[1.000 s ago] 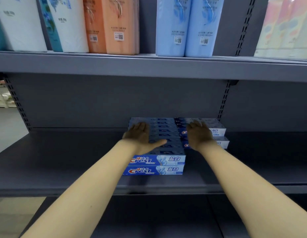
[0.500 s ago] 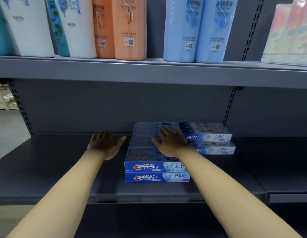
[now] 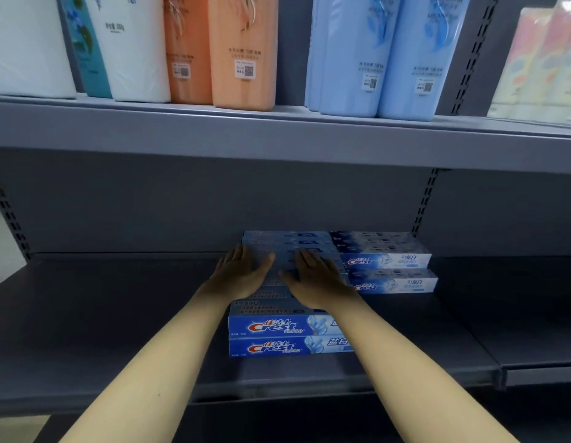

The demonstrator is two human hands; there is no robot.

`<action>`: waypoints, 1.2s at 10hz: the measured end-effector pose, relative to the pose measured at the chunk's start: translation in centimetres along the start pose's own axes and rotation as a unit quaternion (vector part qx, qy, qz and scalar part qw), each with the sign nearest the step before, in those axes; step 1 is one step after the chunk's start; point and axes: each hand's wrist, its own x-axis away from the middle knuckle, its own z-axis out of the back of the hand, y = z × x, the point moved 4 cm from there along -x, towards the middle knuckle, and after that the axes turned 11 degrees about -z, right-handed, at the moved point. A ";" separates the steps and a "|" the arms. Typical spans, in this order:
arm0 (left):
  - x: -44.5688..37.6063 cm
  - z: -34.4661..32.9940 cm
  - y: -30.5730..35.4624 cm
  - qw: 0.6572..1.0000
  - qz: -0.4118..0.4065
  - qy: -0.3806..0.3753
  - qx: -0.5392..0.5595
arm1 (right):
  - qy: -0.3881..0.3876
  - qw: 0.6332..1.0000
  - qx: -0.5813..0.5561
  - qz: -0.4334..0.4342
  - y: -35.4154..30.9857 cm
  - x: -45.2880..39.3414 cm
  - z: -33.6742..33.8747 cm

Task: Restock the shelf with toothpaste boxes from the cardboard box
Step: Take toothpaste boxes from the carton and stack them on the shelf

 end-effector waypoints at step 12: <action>-0.7 0.0 2.0 0.988 0.020 -0.032 -0.153 | -0.022 0.999 -0.039 0.015 0.1 0.1 0.4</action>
